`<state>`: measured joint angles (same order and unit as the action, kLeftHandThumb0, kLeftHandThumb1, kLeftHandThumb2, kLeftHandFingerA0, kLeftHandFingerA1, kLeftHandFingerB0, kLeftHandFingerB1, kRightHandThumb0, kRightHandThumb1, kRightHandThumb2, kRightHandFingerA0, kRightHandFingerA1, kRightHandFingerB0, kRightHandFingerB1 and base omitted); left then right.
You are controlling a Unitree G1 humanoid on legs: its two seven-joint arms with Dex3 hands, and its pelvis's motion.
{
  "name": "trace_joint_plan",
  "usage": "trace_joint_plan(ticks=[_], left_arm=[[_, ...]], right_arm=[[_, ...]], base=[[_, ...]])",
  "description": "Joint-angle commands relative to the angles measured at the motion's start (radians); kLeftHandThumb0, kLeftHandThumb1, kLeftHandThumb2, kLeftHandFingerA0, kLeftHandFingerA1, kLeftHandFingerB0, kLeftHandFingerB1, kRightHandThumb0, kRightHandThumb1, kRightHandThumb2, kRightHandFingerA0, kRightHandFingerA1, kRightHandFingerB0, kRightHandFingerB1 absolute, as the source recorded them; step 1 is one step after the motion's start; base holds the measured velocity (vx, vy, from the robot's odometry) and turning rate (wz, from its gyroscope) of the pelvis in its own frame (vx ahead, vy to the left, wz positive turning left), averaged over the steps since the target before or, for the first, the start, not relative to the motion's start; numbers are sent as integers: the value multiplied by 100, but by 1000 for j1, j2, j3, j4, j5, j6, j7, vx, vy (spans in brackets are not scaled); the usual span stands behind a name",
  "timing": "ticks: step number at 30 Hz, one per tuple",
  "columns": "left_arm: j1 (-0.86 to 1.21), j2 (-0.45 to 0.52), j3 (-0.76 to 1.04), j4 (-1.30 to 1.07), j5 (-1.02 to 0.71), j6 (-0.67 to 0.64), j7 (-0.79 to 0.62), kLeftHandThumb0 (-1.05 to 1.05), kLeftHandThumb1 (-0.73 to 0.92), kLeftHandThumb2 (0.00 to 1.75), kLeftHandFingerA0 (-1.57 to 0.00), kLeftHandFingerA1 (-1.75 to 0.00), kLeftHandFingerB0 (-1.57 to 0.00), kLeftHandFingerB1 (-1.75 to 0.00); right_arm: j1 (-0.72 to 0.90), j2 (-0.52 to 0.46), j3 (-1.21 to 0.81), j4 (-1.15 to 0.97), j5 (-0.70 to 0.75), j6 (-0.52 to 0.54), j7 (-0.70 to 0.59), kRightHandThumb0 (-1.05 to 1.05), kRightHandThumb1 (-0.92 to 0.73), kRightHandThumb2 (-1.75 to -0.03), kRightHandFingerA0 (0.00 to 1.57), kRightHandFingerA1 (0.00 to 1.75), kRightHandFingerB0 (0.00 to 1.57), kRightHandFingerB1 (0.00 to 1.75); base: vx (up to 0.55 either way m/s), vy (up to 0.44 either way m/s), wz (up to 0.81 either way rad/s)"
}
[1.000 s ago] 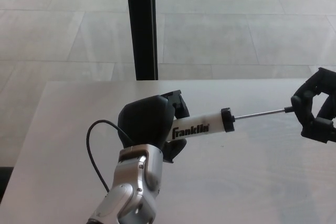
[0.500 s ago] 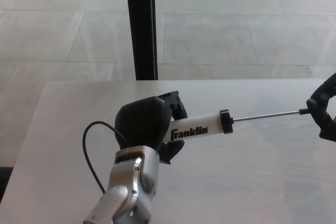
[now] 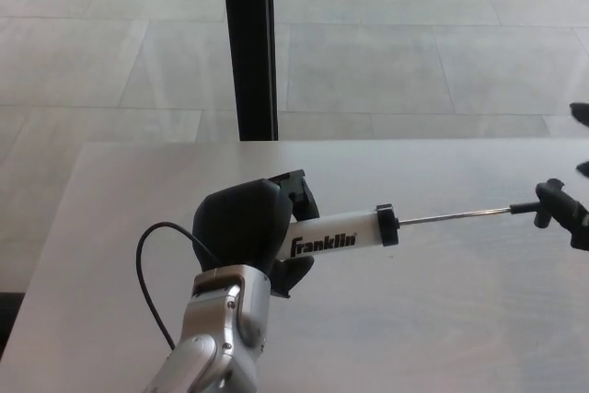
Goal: The robot uses its left hand to lift the air pump kept on the middle of the desk and use the right hand to pull out the handle
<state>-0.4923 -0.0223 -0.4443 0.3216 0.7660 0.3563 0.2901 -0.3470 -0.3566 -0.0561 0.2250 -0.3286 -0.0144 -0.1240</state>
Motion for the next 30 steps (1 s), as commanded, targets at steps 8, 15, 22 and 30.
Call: trace_joint_plan(ticks=[8,15,22,30], left_arm=[[27,28,-32,25,24,10,7,-19,46,128,-102,-175,-90,-138],[50,75,-74,13,27,19,-78,-23,54,122,-101,-175,-84,-137],[116,137,-188,27,59,13,-174,-18,49,101,-93,-165,-86,-105],[48,214,-296,7,88,125,-562,-57,48,82,-16,-56,-10,-43]], right_arm=[[22,-69,-24,-121,30,130,129,-105,-88,-70,0,0,0,0],[30,-82,-62,-143,28,187,134,-105,-92,-73,0,0,0,0],[68,-52,-154,-105,107,139,115,-104,-91,-68,0,0,0,0],[64,-29,-187,-85,153,120,120,-95,-85,-74,0,0,0,0]], base=[[0,0,0],[0,0,0],[0,0,0],[0,0,0]])
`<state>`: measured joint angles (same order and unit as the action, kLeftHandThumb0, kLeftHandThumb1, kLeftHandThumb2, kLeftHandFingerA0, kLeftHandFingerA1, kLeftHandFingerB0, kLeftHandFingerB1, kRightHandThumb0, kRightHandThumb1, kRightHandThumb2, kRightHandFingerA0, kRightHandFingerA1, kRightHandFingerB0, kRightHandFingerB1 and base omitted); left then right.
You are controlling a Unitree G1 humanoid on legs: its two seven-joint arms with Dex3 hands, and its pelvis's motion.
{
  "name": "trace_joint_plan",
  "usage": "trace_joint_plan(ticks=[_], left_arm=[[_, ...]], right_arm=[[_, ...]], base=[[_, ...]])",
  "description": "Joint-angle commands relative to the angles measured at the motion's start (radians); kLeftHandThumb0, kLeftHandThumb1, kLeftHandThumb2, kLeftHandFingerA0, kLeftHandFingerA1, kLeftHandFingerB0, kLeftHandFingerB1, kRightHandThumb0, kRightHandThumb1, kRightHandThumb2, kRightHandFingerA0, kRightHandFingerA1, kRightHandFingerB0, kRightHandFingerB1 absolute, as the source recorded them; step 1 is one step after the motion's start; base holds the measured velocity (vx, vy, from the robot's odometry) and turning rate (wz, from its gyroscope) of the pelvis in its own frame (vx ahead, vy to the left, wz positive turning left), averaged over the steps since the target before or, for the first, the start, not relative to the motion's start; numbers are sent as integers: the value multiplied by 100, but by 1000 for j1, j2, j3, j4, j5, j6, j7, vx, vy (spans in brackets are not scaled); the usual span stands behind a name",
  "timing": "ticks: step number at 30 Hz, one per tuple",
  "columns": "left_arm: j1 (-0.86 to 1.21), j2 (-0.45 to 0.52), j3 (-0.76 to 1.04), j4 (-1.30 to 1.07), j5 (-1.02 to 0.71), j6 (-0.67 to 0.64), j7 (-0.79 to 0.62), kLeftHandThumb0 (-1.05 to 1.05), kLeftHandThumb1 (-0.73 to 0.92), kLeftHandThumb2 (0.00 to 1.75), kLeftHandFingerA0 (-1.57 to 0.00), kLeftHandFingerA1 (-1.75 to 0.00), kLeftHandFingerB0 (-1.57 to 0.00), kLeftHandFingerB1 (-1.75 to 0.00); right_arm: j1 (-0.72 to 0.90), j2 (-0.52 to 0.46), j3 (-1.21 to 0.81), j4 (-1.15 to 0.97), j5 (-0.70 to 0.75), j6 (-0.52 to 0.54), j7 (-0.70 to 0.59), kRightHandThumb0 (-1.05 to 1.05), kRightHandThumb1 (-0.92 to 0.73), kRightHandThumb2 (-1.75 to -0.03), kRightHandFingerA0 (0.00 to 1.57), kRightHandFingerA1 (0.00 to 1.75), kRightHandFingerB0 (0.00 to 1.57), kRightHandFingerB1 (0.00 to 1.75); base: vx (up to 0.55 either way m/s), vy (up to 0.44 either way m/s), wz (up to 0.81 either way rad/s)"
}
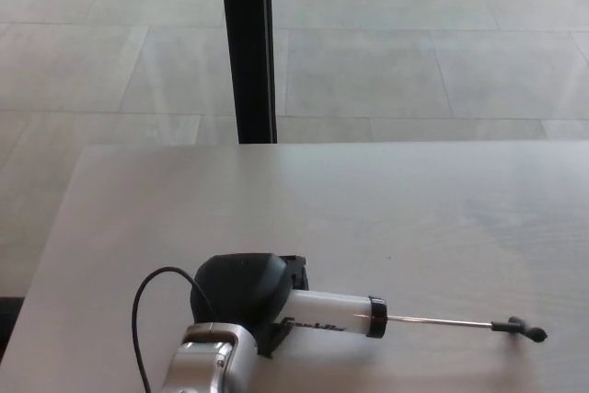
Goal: The robot uses its left hand to lift the air pump kept on the middle of the desk and use the right hand to pull out the handle
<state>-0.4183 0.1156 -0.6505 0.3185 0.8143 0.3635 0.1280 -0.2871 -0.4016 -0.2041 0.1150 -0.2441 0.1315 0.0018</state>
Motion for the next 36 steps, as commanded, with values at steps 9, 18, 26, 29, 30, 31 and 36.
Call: trace_joint_plan(ticks=[9,18,26,29,30,31,36], left_arm=[[-79,119,-53,-6,-42,164,-591,-88,52,88,0,-16,0,0],[-94,165,8,-36,-87,194,-657,-90,52,89,0,-14,-6,0],[-80,282,45,-92,-111,166,-763,-92,53,91,0,-22,0,0],[-35,365,218,-119,-307,75,-799,-89,63,59,0,0,0,0],[0,359,401,-128,-487,76,-829,-93,47,82,0,0,0,-2],[28,356,543,-141,-624,73,-865,-91,49,81,0,0,0,0],[82,322,855,-204,-822,29,-822,-90,69,62,0,0,0,0]], right_arm=[[-5,19,-42,31,70,-28,-24,-105,-72,-109,0,30,0,5],[-4,19,-49,41,79,-33,-27,-105,-71,-110,0,28,0,3],[1,-28,-47,23,46,24,-13,-103,-75,-92,0,0,0,3],[15,-54,-61,25,63,13,20,-105,-90,-68,0,0,0,0],[24,-75,-75,34,70,1,34,-105,-92,-68,0,0,0,0],[38,-89,-91,41,79,-12,44,-105,-92,-68,0,0,0,0],[67,-128,-147,83,113,-59,67,-104,-91,-68,0,0,0,0]], base=[[0,0,0],[0,0,0],[0,0,0],[0,0,0],[0,0,0],[0,0,0],[0,0,0]])
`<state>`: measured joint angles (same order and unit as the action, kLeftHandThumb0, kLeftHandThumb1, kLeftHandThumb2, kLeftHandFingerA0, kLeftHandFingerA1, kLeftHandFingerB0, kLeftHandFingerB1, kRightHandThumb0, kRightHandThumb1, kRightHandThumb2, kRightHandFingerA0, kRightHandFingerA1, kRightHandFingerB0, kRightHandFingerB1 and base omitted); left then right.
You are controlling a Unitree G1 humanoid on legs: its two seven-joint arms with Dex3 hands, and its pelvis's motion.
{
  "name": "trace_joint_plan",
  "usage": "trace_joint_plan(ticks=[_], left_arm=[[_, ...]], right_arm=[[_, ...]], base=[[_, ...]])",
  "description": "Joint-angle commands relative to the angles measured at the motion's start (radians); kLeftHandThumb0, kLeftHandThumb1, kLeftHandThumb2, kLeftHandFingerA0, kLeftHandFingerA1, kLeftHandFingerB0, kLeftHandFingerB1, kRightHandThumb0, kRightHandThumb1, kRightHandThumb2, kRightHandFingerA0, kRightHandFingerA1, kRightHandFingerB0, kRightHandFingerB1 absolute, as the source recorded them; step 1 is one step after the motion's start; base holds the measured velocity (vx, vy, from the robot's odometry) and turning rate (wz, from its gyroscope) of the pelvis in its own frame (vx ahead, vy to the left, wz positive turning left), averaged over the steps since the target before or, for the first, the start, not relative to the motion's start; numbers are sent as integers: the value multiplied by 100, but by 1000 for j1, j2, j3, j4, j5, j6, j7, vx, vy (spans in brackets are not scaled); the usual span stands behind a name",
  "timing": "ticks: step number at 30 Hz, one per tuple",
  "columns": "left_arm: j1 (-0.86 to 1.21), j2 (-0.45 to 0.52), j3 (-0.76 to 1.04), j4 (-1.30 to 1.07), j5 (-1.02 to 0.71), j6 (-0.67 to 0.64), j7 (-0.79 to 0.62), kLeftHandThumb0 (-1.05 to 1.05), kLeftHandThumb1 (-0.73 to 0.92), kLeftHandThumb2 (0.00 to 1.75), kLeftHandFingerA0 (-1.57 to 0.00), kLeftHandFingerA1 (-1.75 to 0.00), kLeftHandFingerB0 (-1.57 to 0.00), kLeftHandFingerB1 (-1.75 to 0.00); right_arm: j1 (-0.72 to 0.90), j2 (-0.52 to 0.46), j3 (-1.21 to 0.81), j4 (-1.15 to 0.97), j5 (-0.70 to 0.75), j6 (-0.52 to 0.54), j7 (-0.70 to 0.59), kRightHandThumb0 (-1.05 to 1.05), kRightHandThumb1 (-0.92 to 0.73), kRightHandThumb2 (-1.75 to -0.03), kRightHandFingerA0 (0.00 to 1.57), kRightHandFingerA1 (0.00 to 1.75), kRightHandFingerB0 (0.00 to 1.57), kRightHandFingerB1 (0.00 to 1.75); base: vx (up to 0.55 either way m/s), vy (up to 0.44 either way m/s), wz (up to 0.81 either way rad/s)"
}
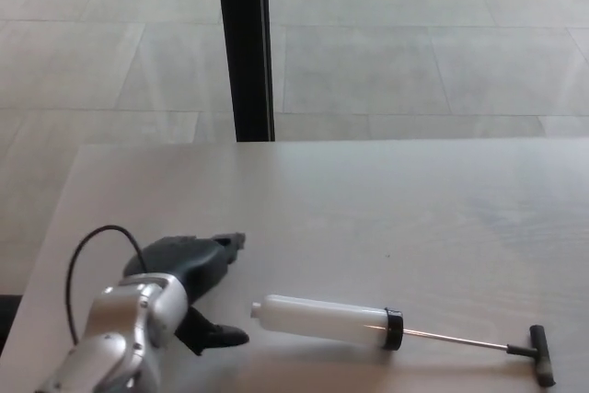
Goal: The robot uses its left hand to lift the air pump kept on the middle of the desk and use the right hand to pull out the handle
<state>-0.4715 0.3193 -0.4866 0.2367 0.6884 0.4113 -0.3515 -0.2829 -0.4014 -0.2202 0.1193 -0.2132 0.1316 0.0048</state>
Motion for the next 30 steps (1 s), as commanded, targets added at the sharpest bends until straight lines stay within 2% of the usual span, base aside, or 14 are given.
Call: trace_joint_plan(ticks=[1,2,3,5,6,7,9,15,17,18,27,28,29,30], left_arm=[[118,127,839,-137,-791,7,-357,-105,68,107,0,-13,0,0],[92,103,960,-138,-888,52,-355,-84,79,64,0,0,0,0],[82,113,1018,-144,-914,72,-351,-105,72,109,0,-15,0,-1],[57,165,1173,-138,-980,119,-361,-104,77,109,0,-15,0,0],[30,211,1319,-140,-1015,213,-350,-102,72,109,0,-20,0,-2],[30,239,1358,-126,-1018,228,-362,-101,68,108,0,-21,0,-3],[54,302,1453,-81,-1012,215,-372,-105,69,110,0,-18,0,0],[194,370,1741,-78,-1000,302,-371,-105,75,113,0,-21,0,-3],[311,391,1818,15,-1025,214,-390,-105,76,114,0,-24,0,-7],[401,387,1903,51,-1034,204,-370,-105,75,112,0,-23,0,-7],[841,400,2040,730,-1257,-195,-180,-105,68,108,0,-20,0,-1],[855,396,2036,746,-1256,-200,-166,-91,80,71,0,-8,0,-20],[885,361,2044,742,-1258,-187,-123,-89,73,108,0,-26,-9,-15],[920,274,2070,656,-1251,-141,-73,-89,75,111,0,-30,-5,-18]], right_arm=[[77,-154,-157,84,80,-54,65,-104,-92,-74,0,0,0,0],[87,-169,-182,96,91,-56,70,-104,-91,-68,0,0,0,0],[96,-188,-197,110,96,-63,81,-104,-92,-69,0,0,0,0],[105,-229,-226,167,89,-101,69,-105,-92,-69,0,0,0,0],[102,-266,-256,228,96,-133,64,-105,-79,-94,0,0,0,0],[106,-279,-268,243,98,-140,63,-105,-92,-71,0,0,0,0],[127,-320,-301,293,99,-177,50,-105,-79,-93,0,0,0,0],[210,-394,-479,354,221,-141,154,-105,-90,-66,0,0,0,0],[255,-437,-533,424,236,-175,160,-97,-91,-72,0,0,0,0],[298,-470,-589,493,252,-189,157,-105,-76,-115,0,22,0,4],[526,-464,-831,708,405,-212,130,-105,-70,-111,0,19,2,7],[532,-457,-835,706,407,-210,121,-104,-69,-110,0,17,0,8],[544,-440,-839,724,415,-212,96,-103,-70,-111,0,18,0,6],[548,-421,-815,800,419,-242,47,-98,-70,-111,0,22,5,8]], base=[[0,0,0],[0,0,0],[0,0,0],[0,0,0],[0,0,0],[0,0,0],[0,0,0],[0,0,0],[0,0,0],[0,0,0],[0,0,0],[0,0,0],[0,0,0],[0,0,0]])
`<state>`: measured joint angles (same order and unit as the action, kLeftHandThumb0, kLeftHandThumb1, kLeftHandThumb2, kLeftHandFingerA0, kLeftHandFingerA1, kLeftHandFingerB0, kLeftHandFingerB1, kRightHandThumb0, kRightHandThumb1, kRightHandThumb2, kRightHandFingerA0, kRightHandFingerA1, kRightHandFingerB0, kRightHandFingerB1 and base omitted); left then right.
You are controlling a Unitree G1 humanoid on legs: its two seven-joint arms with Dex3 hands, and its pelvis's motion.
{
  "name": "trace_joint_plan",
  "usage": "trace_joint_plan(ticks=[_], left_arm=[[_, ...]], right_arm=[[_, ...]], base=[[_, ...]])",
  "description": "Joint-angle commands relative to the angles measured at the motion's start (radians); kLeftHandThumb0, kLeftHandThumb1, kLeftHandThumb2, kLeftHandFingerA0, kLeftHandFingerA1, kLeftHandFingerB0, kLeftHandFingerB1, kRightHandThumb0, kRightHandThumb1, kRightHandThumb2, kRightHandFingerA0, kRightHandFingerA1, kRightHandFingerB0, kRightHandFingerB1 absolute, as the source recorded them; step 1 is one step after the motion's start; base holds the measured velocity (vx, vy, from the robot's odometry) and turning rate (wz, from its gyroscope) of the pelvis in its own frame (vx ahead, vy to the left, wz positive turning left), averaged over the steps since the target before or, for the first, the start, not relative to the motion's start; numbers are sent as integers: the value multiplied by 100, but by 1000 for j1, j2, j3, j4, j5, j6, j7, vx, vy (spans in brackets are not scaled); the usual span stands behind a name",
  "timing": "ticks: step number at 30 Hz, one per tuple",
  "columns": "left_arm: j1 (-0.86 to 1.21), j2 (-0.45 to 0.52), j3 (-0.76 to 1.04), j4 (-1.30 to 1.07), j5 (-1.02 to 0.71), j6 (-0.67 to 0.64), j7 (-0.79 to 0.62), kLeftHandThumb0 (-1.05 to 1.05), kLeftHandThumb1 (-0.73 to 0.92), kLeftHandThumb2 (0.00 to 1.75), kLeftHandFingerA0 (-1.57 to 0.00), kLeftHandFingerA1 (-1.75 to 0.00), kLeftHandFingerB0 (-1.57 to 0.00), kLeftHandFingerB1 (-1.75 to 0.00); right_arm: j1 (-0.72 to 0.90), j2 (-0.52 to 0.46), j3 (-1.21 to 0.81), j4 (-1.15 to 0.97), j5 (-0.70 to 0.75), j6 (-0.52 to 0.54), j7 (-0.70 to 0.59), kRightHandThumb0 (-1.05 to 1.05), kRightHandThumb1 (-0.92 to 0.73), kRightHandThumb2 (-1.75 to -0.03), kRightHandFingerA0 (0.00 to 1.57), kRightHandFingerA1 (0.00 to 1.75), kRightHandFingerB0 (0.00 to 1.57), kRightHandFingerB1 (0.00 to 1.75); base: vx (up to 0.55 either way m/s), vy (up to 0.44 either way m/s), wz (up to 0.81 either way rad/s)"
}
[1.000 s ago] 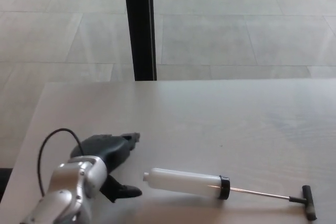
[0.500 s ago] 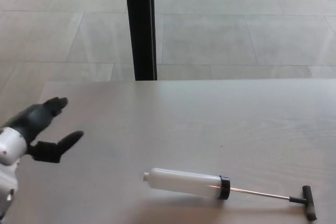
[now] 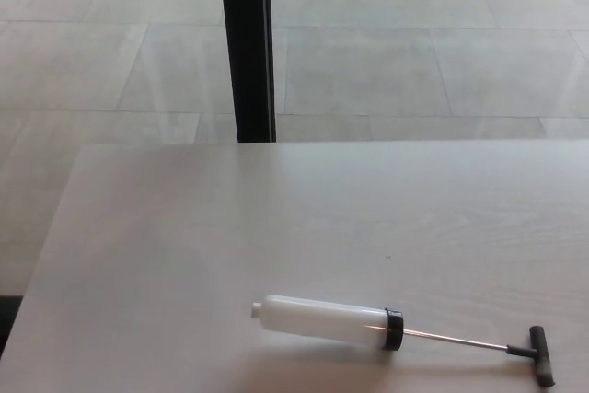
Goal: The robot uses its left hand to lift the air pump kept on the middle of the desk and use the right hand to pull out the handle
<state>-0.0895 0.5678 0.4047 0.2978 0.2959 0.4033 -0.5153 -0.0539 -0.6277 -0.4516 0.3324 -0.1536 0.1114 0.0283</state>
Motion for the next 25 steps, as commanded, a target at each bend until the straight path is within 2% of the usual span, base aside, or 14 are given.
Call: trace_joint_plan(ticks=[1,2,3,4,5,6,7,8,16,19,21,22,23,25], left_arm=[[550,10,1173,587,-852,-131,81,-81,88,79,0,-11,0,-13],[564,-4,1164,583,-847,-132,68,-81,88,79,0,-11,0,-13],[571,-29,1148,565,-828,-130,74,-96,83,115,0,-23,0,-10],[570,-29,1146,564,-824,-129,74,-96,83,115,0,-23,0,-10],[583,-41,1130,576,-814,-139,66,-77,92,83,0,-4,0,-12],[591,-69,1107,584,-798,-149,71,-78,88,76,0,-12,0,-16],[594,-98,1086,587,-783,-157,83,-78,88,76,0,-12,0,-16],[589,-129,1033,704,-761,-185,158,-83,69,105,-1,-33,-6,-24],[673,-201,961,614,-642,-61,125,-80,70,105,-1,-52,-8,-42],[651,-214,974,599,-644,-61,134,-78,72,107,-2,-41,-6,-35],[629,-205,999,648,-660,-78,140,-75,71,98,-6,-51,-5,-40],[621,-192,984,684,-645,-95,136,-83,70,102,-2,-51,-1,-44],[616,-190,981,686,-638,-90,139,-38,54,111,-2,-54,0,-51],[619,-207,975,641,-625,-77,137,-38,56,112,-3,-54,0,-51]], right_arm=[[316,-188,-585,600,369,-227,24,-94,-70,-108,0,23,5,9],[312,-178,-589,609,382,-228,28,-94,-70,-108,0,23,5,9],[317,-157,-576,622,378,-241,8,-87,-68,-88,0,0,6,12],[319,-155,-575,626,378,-245,6,-87,-68,-88,0,0,6,12],[312,-138,-583,636,398,-245,15,-86,-87,-66,0,0,0,25],[260,-116,-545,675,383,-256,-27,-95,-77,-115,0,22,2,6],[198,-97,-492,718,354,-269,-84,-95,-77,-115,0,22,2,6],[158,-23,-525,733,413,-237,-88,-101,-79,-116,0,16,1,2],[143,72,-553,821,442,-277,-111,-97,-73,-117,5,14,8,7],[154,72,-585,850,460,-274,-92,-105,-76,-118,0,2,6,1],[148,77,-617,875,482,-274,-83,-85,-65,-111,1,22,2,19],[135,80,-640,870,503,-260,-74,-86,-69,-112,0,27,11,16],[132,83,-640,866,502,-260,-60,-81,-67,-110,2,28,7,20],[128,84,-632,873,483,-277,-57,-89,-74,-110,4,40,10,19]], base=[[0,0,0],[0,0,0],[0,0,0],[0,0,0],[0,0,0],[0,0,0],[0,0,0],[0,0,0],[0,0,0],[0,0,0],[0,0,0],[0,0,0],[0,0,0],[0,0,0]])
